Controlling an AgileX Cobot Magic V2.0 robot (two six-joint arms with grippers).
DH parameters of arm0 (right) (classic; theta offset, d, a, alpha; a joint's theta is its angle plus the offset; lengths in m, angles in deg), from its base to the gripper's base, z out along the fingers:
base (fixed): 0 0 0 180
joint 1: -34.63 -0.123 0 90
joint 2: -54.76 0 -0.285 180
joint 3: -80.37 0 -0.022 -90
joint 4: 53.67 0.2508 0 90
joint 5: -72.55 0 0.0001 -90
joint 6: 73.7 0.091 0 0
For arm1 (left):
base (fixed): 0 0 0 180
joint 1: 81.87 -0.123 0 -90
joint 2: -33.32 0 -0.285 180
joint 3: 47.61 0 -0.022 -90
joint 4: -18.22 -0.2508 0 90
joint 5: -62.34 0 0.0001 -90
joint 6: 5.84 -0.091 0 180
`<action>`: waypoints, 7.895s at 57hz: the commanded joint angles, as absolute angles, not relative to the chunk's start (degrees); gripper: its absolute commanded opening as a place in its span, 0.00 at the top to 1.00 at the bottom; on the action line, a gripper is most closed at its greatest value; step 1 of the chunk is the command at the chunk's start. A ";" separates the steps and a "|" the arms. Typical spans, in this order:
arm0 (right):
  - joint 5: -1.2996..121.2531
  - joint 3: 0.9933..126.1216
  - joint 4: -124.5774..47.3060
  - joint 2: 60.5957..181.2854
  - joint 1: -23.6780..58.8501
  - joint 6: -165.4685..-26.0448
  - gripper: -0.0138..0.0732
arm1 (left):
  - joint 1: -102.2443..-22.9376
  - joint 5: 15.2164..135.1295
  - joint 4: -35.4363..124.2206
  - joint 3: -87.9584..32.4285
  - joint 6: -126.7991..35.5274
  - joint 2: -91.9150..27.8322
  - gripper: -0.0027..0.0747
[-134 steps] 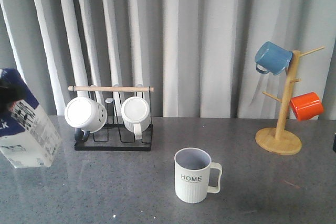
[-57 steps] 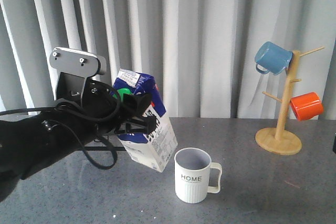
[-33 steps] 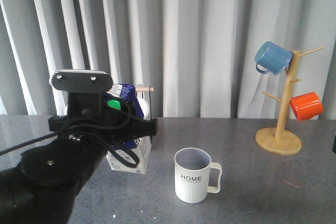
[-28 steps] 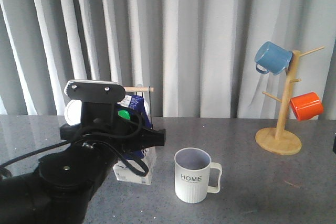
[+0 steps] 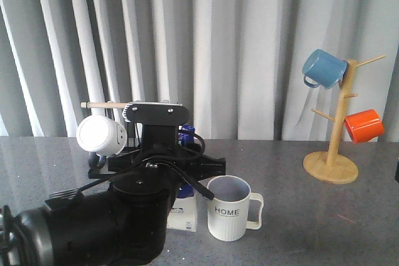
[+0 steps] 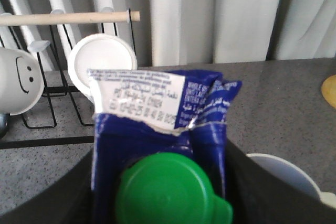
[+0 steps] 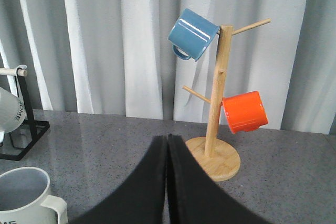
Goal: Place milk next to cup
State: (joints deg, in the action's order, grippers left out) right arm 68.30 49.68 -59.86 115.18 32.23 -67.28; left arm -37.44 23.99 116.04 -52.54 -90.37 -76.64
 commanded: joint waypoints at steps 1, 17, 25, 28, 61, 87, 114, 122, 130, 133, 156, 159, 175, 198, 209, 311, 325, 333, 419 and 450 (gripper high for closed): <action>72.55 51.61 -59.94 114.72 32.63 -67.43 0.85 | -37.15 21.96 115.70 -55.80 -93.25 -75.31 0.69; 72.55 51.61 -59.94 114.72 32.63 -67.43 0.85 | -37.21 23.30 116.73 -58.12 -93.75 -77.94 0.69; 72.55 51.61 -59.94 114.72 32.63 -67.43 0.85 | -37.21 23.83 118.04 -59.73 -93.75 -79.26 0.69; 72.55 51.61 -59.94 114.72 32.63 -67.43 0.85 | -37.27 23.78 118.45 -60.25 -93.75 -79.78 0.69; 72.55 51.61 -59.94 114.72 32.63 -67.43 0.85 | -37.31 19.31 121.09 -61.00 -93.70 -82.18 0.68; 72.55 51.61 -59.94 114.72 32.63 -67.43 0.85 | -37.31 20.33 121.09 -61.00 -93.65 -82.18 0.68; 72.55 51.61 -59.94 114.72 32.63 -67.43 0.85 | -37.13 20.14 121.09 -61.00 -93.65 -82.07 0.68; 72.55 51.61 -59.94 114.72 32.63 -67.43 0.85 | -37.13 20.14 121.09 -61.00 -93.65 -82.07 0.68; 72.55 51.61 -59.94 114.72 32.63 -67.43 0.85 | -37.13 20.53 121.09 -61.00 -93.46 -82.09 0.68; 72.55 51.61 -59.94 114.72 32.63 -67.43 0.85 | -37.13 20.55 121.09 -61.00 -93.46 -82.09 0.68; 72.55 51.61 -59.94 114.72 32.63 -67.43 0.85 | -37.30 19.49 121.09 -61.00 -93.46 -82.09 0.21; 72.55 51.61 -59.94 114.72 32.63 -67.43 0.85 | -37.30 19.41 121.09 -61.00 -93.46 -82.09 0.12; 72.55 51.61 -59.94 114.72 32.63 -67.43 0.85 | -37.30 19.35 121.09 -61.00 -93.51 -82.09 0.03; 72.55 51.61 -59.94 114.72 32.63 -67.43 0.85 | -37.10 16.87 121.09 -60.95 -93.70 -79.26 0.08; 72.55 51.61 -59.94 114.72 32.63 -67.43 0.85 | -37.10 18.01 121.09 -60.95 -96.62 -75.43 0.14; 72.55 51.61 -59.94 114.72 32.63 -67.43 0.85 | -39.61 67.68 114.14 -62.09 -95.57 -65.41 0.97; 72.55 51.61 -59.94 114.72 32.63 -67.43 0.85 | -39.61 61.36 113.93 -62.09 -95.62 -65.80 0.97; 72.55 51.61 -59.94 114.72 32.63 -67.43 0.85 | -38.37 58.85 110.18 -62.09 -95.88 -66.51 0.97; 72.55 51.61 -59.94 114.72 32.63 -67.43 0.85 | -72.26 52.30 13.55 22.00 2.74 8.48 0.97; 72.55 51.61 -59.94 114.72 32.63 -67.43 0.85 | -82.39 57.93 12.61 29.85 4.34 26.93 0.97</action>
State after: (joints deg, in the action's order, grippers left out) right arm 68.30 49.68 -59.80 115.18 32.23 -67.28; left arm -82.34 60.80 12.49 30.95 3.54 25.94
